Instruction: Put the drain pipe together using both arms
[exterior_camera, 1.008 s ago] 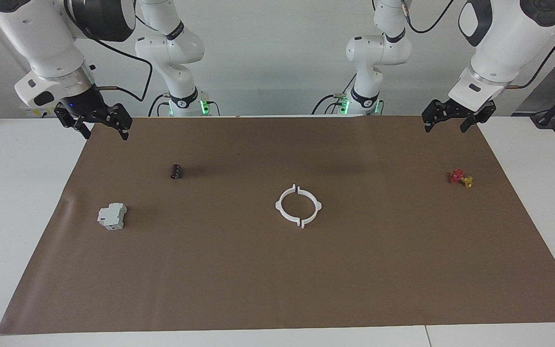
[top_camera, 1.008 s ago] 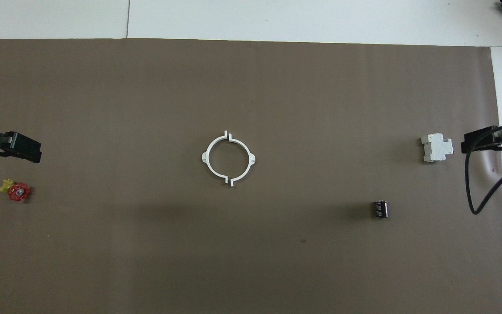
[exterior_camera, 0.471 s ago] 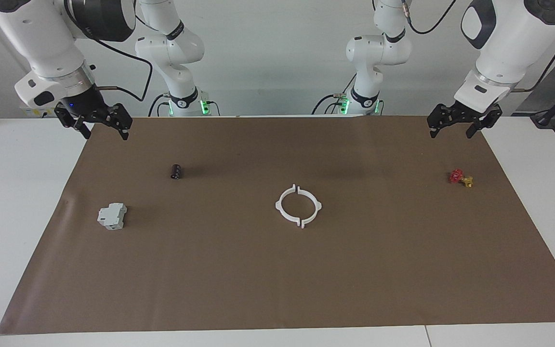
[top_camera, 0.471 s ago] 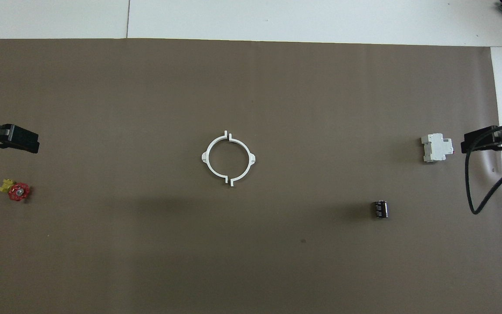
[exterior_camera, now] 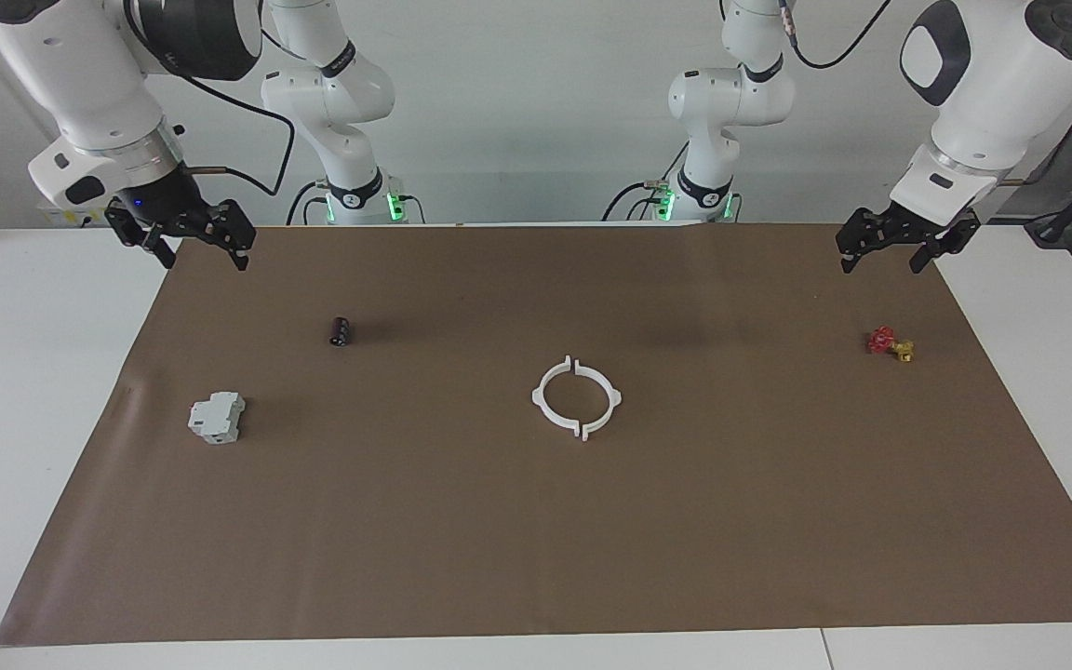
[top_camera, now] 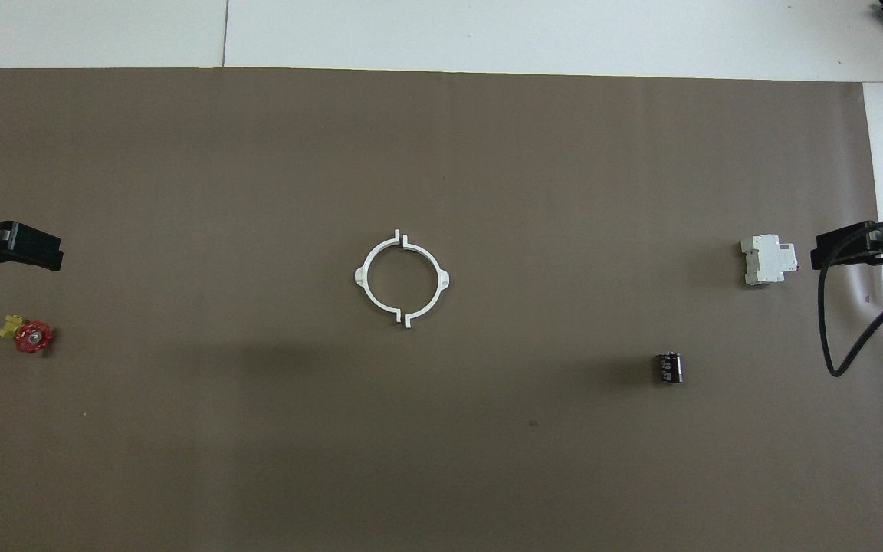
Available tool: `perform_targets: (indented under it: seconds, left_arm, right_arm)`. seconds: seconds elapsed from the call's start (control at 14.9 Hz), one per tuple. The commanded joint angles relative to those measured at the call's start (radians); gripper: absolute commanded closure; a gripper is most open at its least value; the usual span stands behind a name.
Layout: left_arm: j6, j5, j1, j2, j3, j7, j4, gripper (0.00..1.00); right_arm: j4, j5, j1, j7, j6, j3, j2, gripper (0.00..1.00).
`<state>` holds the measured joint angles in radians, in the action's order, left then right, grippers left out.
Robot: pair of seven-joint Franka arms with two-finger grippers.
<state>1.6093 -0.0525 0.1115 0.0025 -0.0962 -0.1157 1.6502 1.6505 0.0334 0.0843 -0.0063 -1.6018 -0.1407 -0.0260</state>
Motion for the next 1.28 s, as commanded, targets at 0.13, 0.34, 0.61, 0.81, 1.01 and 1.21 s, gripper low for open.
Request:
perform_targets:
  seconds: [0.13, 0.34, 0.61, 0.81, 1.01, 1.21]
  left_arm:
    - [0.035, 0.013, -0.001, -0.032, 0.001, -0.009, 0.046, 0.0]
    - [0.031, 0.013, 0.002, -0.032, 0.001, -0.005, 0.042, 0.0]
    - [0.029, 0.013, 0.005, -0.032, 0.003, -0.004, 0.042, 0.0]
    - [0.029, 0.013, 0.007, -0.032, 0.003, -0.002, 0.04, 0.0]
    - [0.015, 0.013, 0.008, -0.029, 0.003, -0.002, 0.023, 0.0]
    - [-0.023, 0.013, 0.004, -0.024, 0.01, 0.001, -0.012, 0.0]
  right_arm:
    - [0.011, -0.009, -0.006, -0.021, 0.016, 0.003, -0.012, 0.0]
    - [0.011, -0.009, -0.006, -0.021, 0.016, 0.003, -0.012, 0.0]
    - [0.011, -0.009, -0.006, -0.021, 0.016, 0.003, -0.012, 0.0]
    - [0.011, -0.009, -0.006, -0.021, 0.016, 0.003, -0.012, 0.0]
    - [0.011, -0.009, -0.006, -0.021, 0.016, 0.003, -0.012, 0.0]
    - [0.011, -0.009, -0.006, -0.021, 0.016, 0.003, -0.012, 0.0]
